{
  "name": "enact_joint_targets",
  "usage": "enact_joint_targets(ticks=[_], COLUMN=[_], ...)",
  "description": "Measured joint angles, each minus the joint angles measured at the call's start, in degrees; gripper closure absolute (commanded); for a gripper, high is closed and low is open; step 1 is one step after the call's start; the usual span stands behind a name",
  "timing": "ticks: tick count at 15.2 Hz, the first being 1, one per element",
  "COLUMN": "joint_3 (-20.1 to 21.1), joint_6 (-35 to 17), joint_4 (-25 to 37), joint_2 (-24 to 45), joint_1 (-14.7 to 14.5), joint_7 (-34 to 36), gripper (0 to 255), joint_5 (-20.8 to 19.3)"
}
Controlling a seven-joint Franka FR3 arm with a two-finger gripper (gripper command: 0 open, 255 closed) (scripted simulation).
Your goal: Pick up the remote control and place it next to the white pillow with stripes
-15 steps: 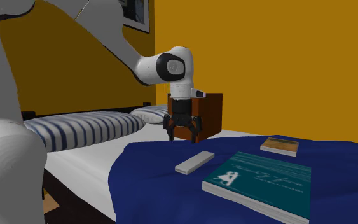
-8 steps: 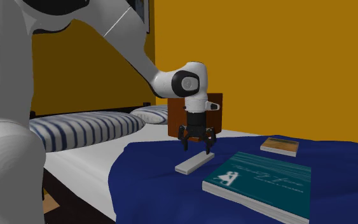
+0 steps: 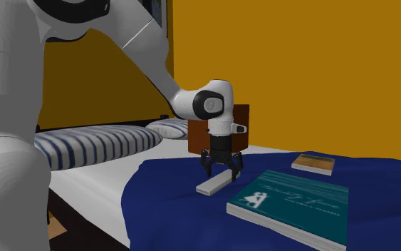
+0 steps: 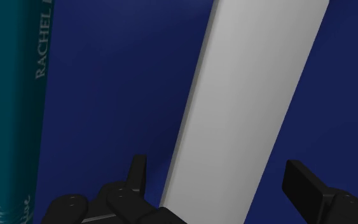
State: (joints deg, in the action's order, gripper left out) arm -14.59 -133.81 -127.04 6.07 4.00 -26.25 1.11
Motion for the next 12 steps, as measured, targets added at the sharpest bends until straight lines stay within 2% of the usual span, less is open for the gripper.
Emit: enact_joint_targets(ticks=[4,5,12], joint_3=[0.0,0.0,0.0], joint_6=[-0.2,-0.2,-0.2], joint_4=[0.0,0.0,0.0], joint_2=[0.2,0.2,0.1], joint_1=[0.0,0.0,0.0], joint_7=[0.0,0.0,0.0], gripper=[0,255,255], joint_5=[0.1,0.1,0.1])
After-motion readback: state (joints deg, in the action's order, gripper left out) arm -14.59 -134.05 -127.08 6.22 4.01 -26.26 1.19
